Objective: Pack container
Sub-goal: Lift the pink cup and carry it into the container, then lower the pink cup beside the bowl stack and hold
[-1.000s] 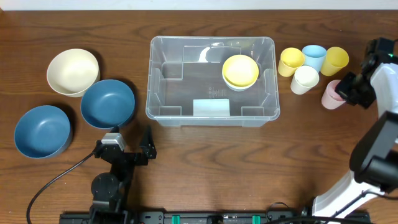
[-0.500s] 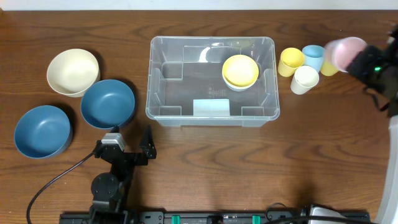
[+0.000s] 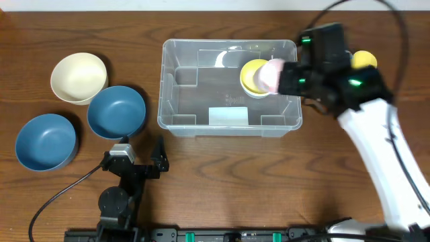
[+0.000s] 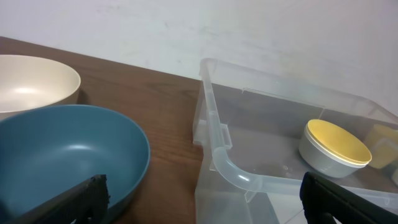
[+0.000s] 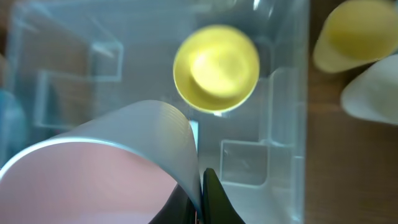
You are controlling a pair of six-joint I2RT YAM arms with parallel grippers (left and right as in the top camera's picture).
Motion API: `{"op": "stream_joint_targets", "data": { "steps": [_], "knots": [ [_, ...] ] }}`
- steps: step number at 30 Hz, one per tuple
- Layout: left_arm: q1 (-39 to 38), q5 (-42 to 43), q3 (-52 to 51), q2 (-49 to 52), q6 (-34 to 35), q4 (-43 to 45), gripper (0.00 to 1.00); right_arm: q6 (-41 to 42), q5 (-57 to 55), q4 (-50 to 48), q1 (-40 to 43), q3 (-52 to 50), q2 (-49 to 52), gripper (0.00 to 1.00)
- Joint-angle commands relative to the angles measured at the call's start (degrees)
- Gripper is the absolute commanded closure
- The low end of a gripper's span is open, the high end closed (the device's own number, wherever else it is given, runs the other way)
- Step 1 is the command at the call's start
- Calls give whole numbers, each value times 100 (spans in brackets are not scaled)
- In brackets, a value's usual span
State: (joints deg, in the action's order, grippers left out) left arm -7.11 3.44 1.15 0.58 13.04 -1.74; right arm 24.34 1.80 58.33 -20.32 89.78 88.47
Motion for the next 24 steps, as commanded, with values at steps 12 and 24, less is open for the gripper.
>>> {"op": "stream_joint_targets", "data": {
  "steps": [12, 24],
  "knots": [
    [35, -17, -92, -35, -116, -210, 2, 133, -483, -85, -717, -72, 1812, 99],
    [35, -17, -92, -35, -116, -210, 2, 136, -870, -42, -750, -216, 2094, 99]
  ]
}}
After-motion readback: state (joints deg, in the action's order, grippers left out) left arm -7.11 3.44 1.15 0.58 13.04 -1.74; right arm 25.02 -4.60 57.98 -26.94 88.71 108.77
